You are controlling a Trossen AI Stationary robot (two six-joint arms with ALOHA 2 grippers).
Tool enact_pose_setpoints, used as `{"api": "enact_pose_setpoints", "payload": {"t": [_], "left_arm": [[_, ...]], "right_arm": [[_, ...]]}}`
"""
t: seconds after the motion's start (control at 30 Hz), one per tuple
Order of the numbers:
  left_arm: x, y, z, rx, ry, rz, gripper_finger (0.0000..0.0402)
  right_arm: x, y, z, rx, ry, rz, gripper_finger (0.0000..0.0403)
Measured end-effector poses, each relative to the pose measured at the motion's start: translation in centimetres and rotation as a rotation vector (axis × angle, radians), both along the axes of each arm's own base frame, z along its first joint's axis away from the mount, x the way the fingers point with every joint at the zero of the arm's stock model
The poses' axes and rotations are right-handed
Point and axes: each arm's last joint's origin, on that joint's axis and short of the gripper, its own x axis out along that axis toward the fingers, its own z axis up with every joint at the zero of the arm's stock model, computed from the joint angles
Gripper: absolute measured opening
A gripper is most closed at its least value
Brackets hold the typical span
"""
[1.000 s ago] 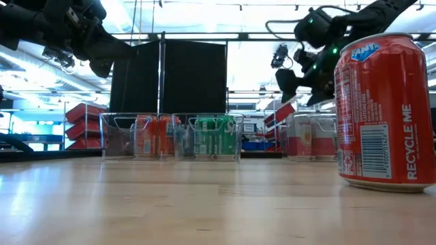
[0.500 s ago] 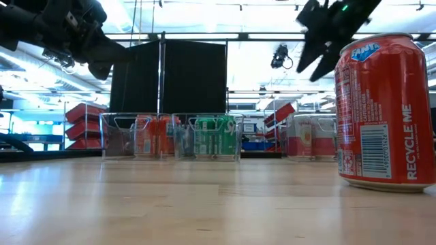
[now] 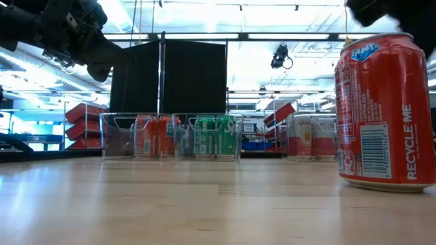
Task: Sort soda cans
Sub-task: Put the top green soda can into the middle transparent bin
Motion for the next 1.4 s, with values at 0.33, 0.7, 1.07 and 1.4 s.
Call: {"api": "enact_pose_setpoints", "payload": {"t": [0.33, 0.7, 1.07, 1.4], "left_arm": [[0.0, 0.0, 0.0, 0.0, 0.002, 0.0, 0.0005], [0.0, 0.0, 0.0, 0.0, 0.003, 0.0, 0.0005], [0.0, 0.0, 0.0, 0.0, 0.005, 0.0, 0.0005], [0.0, 0.0, -0.1, -0.003, 0.013, -0.015, 0.0005]], "right_arm": [[-1.5, 3.6, 1.7, 0.022, 0.112, 0.085, 0.002], [-1.9, 4.1, 1.3, 0.102, 0.253, 0.069, 0.0067], [-1.0, 4.4, 0.4, 0.079, 0.276, 0.004, 0.0344], [0.4, 4.7, -1.1, 0.049, 0.306, 0.064, 0.0362]]}}
